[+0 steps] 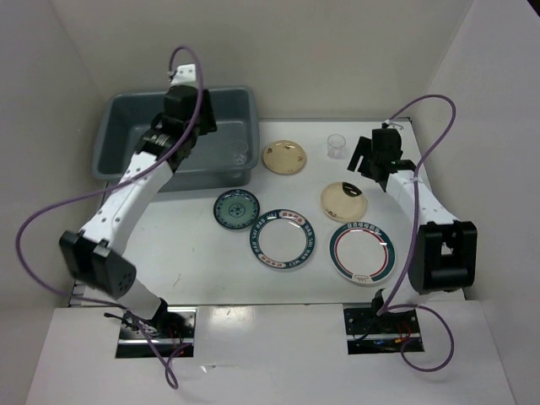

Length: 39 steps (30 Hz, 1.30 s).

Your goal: Place the mixed dishes into the plastic bin

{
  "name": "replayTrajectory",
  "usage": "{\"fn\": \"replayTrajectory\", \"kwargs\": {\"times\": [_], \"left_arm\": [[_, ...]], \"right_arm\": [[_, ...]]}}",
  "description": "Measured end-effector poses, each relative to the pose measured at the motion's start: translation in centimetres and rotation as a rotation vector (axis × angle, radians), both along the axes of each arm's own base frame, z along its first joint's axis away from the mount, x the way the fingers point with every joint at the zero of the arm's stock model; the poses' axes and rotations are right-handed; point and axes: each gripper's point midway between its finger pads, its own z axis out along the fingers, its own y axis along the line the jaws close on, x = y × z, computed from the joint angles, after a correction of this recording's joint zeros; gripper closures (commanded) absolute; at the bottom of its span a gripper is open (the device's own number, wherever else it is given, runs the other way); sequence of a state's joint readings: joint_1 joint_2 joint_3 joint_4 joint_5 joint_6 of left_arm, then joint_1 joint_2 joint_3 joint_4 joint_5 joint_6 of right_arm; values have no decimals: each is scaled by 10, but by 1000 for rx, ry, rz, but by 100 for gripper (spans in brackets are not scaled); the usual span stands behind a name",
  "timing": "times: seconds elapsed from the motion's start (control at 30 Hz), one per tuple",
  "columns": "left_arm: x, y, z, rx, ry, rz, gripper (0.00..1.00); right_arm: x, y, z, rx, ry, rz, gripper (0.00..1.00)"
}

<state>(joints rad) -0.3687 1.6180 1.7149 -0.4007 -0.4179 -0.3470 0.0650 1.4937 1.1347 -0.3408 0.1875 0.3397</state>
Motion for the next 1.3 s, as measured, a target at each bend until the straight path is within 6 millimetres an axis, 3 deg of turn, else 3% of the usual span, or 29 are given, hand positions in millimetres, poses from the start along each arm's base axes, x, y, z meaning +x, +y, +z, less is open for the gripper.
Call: {"fn": "replayTrajectory", "kwargs": {"times": [0.1, 0.2, 0.33, 0.43, 0.53, 0.7, 0.87, 1.03, 1.3], "left_arm": [[-28, 29, 4, -37, -15, 41, 41], [-41, 47, -6, -63, -4, 73, 41], [-52, 46, -56, -92, 101, 62, 38], [-63, 40, -102, -99, 218, 43, 37], [-65, 37, -123, -97, 275, 35, 36], [-62, 39, -123, -90, 267, 47, 33], [-60, 44, -122, -76, 255, 70, 33], [-60, 47, -121, -66, 251, 84, 33], [-60, 52, -121, -49, 246, 108, 30]], "right_arm": [[6, -7, -21, 2, 51, -19, 23], [17, -7, -31, 17, 76, -14, 33], [45, 0, -27, 43, 54, 11, 47], [67, 4, -16, 58, 15, 22, 47], [92, 7, -2, 72, -35, 33, 47], [122, 14, -1, 101, -64, 51, 52], [141, 18, -23, 114, -35, 63, 54], [147, 21, -44, 125, 1, 72, 55], [159, 23, -51, 131, 5, 77, 58]]}}
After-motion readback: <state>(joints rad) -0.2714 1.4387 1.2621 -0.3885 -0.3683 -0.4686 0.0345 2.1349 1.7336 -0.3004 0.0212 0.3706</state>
